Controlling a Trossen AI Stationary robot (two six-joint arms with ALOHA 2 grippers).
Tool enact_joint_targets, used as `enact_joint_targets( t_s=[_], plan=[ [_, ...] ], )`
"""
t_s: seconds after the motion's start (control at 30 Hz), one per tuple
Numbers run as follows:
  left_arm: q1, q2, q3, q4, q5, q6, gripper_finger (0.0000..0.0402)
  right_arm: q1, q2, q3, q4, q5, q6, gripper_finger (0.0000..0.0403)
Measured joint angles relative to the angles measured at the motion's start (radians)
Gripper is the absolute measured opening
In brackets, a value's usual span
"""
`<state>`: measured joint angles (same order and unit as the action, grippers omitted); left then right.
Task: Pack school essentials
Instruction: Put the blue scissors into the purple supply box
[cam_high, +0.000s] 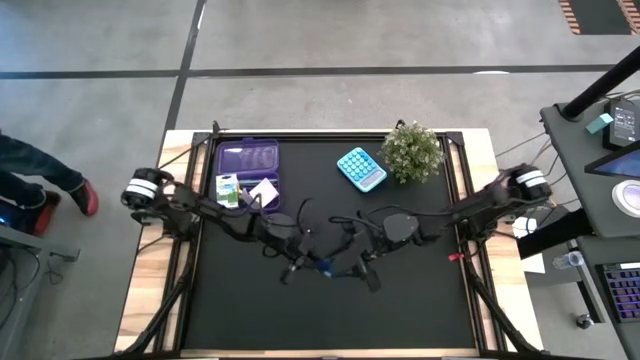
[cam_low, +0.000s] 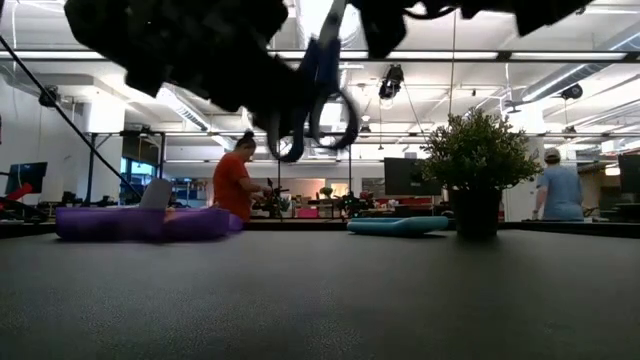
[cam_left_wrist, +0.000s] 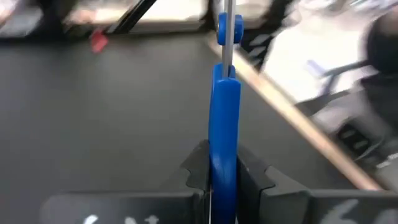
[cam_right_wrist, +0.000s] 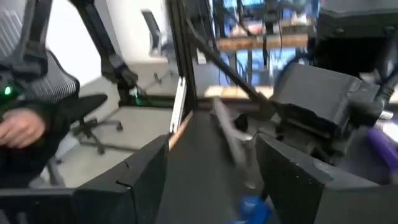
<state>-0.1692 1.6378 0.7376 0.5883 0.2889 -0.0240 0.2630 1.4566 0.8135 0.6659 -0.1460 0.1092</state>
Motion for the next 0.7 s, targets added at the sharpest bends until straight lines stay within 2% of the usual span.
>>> enact_joint_targets(
  t_s=[0.2, 0.4, 0.7],
  plan=[
    [-0.003, -0.120, 0.000, -0.333, -0.225, -0.066, 0.0015, 0.029, -0.154, -0.004, -0.228, 0.085, 0.008, 0.0237],
    [0.000, -0.235, 0.036, -0.684, -0.503, -0.179, 0.0015, 0.094, -0.282, -0.013, -0.385, 0.205, 0.003, 0.0237],
    [0.076, -0.333, 0.252, -1.509, -0.798, -0.179, 0.0015, 0.195, -0.352, -0.033, -0.431, 0.331, -0.028, 0.0236]
  ],
)
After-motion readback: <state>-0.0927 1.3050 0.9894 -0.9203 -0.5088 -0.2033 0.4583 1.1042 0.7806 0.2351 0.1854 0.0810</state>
